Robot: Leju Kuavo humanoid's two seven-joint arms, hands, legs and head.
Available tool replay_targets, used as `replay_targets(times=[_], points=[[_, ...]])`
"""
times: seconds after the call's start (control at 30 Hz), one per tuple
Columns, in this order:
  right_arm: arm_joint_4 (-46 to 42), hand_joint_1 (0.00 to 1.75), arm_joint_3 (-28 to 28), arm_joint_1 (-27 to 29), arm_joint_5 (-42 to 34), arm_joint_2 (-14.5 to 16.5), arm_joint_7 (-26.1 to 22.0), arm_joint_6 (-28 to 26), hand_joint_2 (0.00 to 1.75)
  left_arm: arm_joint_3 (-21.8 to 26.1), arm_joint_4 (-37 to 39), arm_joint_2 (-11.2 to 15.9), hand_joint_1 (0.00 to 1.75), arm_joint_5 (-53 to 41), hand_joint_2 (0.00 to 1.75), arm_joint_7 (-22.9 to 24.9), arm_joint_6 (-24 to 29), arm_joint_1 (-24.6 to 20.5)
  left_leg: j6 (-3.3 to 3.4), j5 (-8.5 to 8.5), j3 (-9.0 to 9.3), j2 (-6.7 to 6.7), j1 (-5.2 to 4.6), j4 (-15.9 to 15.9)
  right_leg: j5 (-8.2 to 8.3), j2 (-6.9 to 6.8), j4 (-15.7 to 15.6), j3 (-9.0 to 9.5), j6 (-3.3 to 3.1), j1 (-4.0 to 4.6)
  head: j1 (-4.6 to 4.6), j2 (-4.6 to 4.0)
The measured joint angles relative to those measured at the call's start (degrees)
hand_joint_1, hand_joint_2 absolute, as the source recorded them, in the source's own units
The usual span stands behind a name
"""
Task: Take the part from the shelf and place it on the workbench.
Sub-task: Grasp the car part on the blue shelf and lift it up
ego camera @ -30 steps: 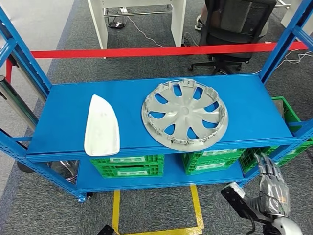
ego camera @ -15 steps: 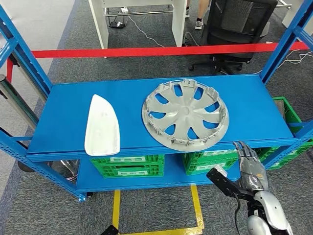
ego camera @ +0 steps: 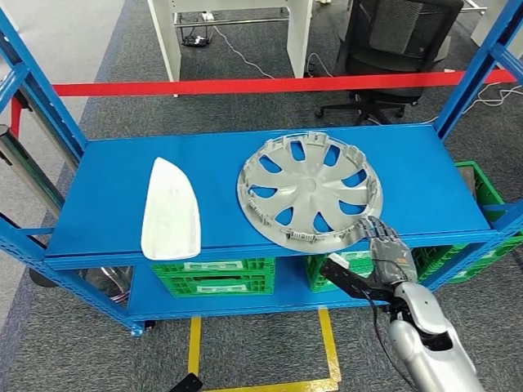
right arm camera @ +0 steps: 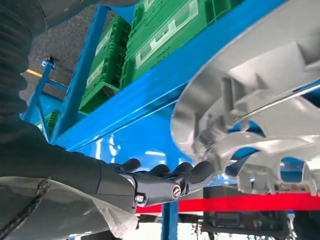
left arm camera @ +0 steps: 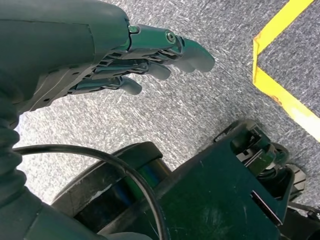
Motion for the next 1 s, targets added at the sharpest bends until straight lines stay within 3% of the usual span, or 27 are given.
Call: replay_targets(times=[0.37,1.0], points=[[6.44,0.00,3.50,-5.64,2.75,-0.02,1.79,0.84,1.75,-0.34,0.00,-0.01,0.00,-1.21,1.75,0.46,0.04,-0.51,0.00,0.00,0.00,0.00,0.00,0.00,0.00,0.00,0.00,-0.01,0.00,0.00,-0.01,0.00],[10.98,0.00,6.89,-10.40,1.44,-0.02,1.42,3.28,1.75,-0.32,0.00,0.02,0.00,-2.06,1.75,0.46,0.26,-0.62,-0.01,0.01,0.02,0.01,0.01,0.01,0.02,0.04,0.02,0.02,-0.01,0.00,0.00,0.00]])
